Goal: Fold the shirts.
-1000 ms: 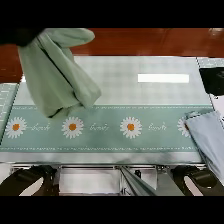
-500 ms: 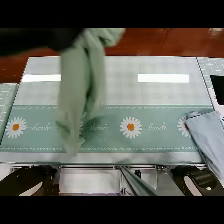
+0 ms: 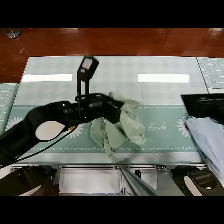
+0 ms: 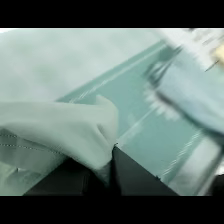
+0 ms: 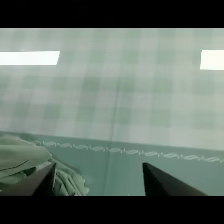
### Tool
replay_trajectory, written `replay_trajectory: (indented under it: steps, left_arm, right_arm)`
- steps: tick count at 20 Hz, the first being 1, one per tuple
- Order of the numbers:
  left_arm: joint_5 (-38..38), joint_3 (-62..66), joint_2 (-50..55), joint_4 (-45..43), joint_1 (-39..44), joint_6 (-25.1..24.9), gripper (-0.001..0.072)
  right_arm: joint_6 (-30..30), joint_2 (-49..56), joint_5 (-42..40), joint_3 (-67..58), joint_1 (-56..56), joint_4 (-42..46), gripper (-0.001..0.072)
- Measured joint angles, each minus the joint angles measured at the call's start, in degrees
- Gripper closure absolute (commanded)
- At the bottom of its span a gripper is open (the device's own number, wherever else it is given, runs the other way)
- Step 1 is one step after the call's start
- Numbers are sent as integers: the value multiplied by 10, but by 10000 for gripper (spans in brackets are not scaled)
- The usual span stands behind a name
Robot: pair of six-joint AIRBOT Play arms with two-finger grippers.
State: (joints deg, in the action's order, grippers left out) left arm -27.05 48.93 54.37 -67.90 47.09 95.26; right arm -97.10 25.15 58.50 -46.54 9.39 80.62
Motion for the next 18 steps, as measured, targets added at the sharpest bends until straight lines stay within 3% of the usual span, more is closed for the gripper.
replay_trajectory:
  steps: [1, 6, 12, 14, 18]
  left_arm:
    - [-2, -28, 2, 0, -11, 7, -6]
    - [-122, -42, 15, -13, -116, -6, 8]
    - [-276, -16, 34, -23, -358, -37, 10]
    - [-294, -46, 56, 49, -412, -82, 10]
    - [-297, -94, 123, 275, -443, -242, 10]
  right_arm:
    - [0, 12, -7, 21, 0, -15, 89]
    - [1, 98, -24, 49, -21, -52, 81]
    - [8, 140, 2, 53, -201, 15, 85]
    - [19, 143, 13, 93, -239, -1, 85]
    - [106, 146, 22, 196, -259, -152, 85]
